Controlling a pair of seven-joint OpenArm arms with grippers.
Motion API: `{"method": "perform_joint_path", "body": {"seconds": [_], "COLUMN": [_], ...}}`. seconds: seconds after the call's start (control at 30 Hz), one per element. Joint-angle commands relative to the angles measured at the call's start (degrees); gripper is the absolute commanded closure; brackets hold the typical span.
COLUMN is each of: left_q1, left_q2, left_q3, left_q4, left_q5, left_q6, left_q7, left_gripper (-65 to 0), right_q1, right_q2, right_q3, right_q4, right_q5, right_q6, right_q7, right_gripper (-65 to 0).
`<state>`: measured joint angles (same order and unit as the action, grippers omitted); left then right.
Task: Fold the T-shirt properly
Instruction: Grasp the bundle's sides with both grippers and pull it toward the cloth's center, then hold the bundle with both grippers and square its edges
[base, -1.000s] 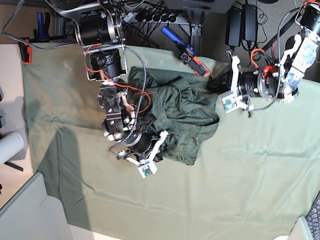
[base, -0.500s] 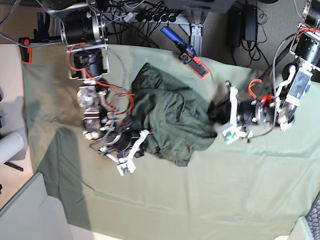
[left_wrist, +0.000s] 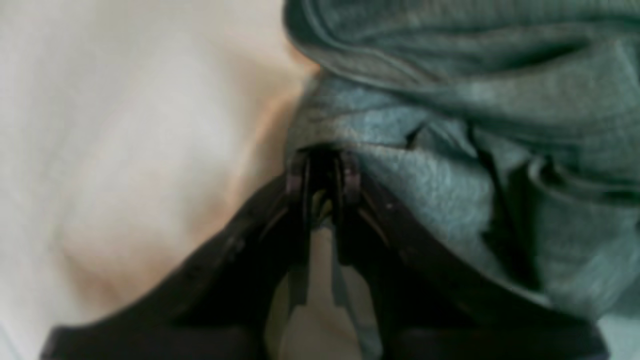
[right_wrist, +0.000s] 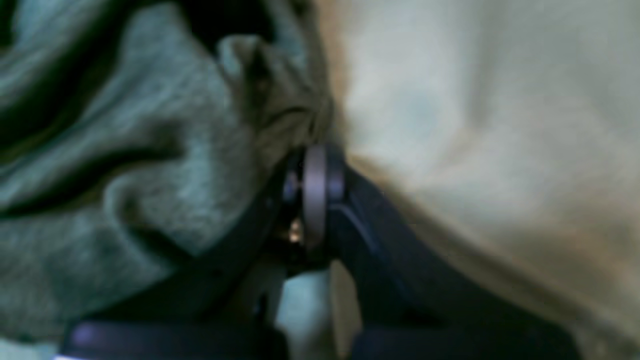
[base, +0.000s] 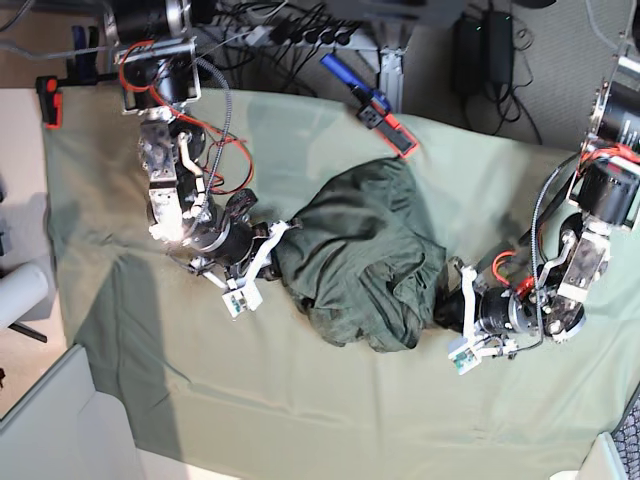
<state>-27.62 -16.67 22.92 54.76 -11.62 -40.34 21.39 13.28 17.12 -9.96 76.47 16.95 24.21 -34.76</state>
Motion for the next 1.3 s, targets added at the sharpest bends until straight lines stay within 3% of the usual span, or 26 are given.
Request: {"method": "perform_joint_path", "body": {"seconds": [0.0,0.27,0.37,0.43,0.53,0.63,0.73,0.9,1.0,1.1,1.27], "left_q1": [-2.9,-10.1,-11.8,-12.6,-12.5,-11.2,-7.7,2.8,9.2,14.5,18.9], "left_q2": [0.0,1.3,1.2,0.3,-2.0,-4.3,-7.1,-11.8,-13.6,-13.0,-10.4], "left_q3": [-0.3,-0.3,-0.3,-0.5,-2.5,-6.5,-8.2,-8.2,-8.2,-8.2,-8.2], "left_q4": [-0.6,-5.1,-5.1,-5.1,-3.9,-0.2,7.6,27.3,36.8,39.5,39.3], "left_q5": [0.4,2.8,0.8,-3.8,-16.7,-29.9,-35.6,-37.4,-38.3,-38.3,-34.7], "left_q6": [0.3,0.3,0.3,0.3,0.3,0.3,0.3,0.3,0.3,0.3,0.3], "left_q7": [-2.8,-4.9,-2.5,0.7,7.6,17.9,25.1,26.9,26.9,26.8,24.2], "left_gripper": [-8.6,-8.6,-8.6,-8.6,-8.6,-8.6,-8.6,-8.6,-8.6,-8.6,-8.6], "right_q1": [-0.3,-8.5,-10.3,-10.5,-10.6,-11.1,-10.6,-7.5,-4.2,-0.6,3.9], "right_q2": [-0.6,-6.3,-7.5,-7.6,-7.6,-7.3,-7.0,-5.2,-5.1,-6.0,-9.0], "right_q3": [0.1,0.1,0.2,0.2,1.4,4.6,9.1,14.6,14.4,11.0,3.0], "right_q4": [1.8,9.9,12.1,13.1,15.5,17.8,19.5,19.8,19.3,16.8,12.8], "right_q5": [0.6,-0.8,-2.6,-2.9,-3.2,-3.2,-2.8,2.9,7.6,10.3,9.6], "right_q6": [0.1,0.1,0.1,0.1,0.1,0.1,0.1,0.1,0.2,0.2,0.2], "right_q7": [0.2,-1.8,-2.3,-4.4,-7.7,-7.5,-7.0,-5.6,-5.6,-5.6,-4.3], "right_gripper": [0.0,0.0,0.0,0.0,0.0,0.0,0.0,0.0,0.0,0.0,0.0]}}
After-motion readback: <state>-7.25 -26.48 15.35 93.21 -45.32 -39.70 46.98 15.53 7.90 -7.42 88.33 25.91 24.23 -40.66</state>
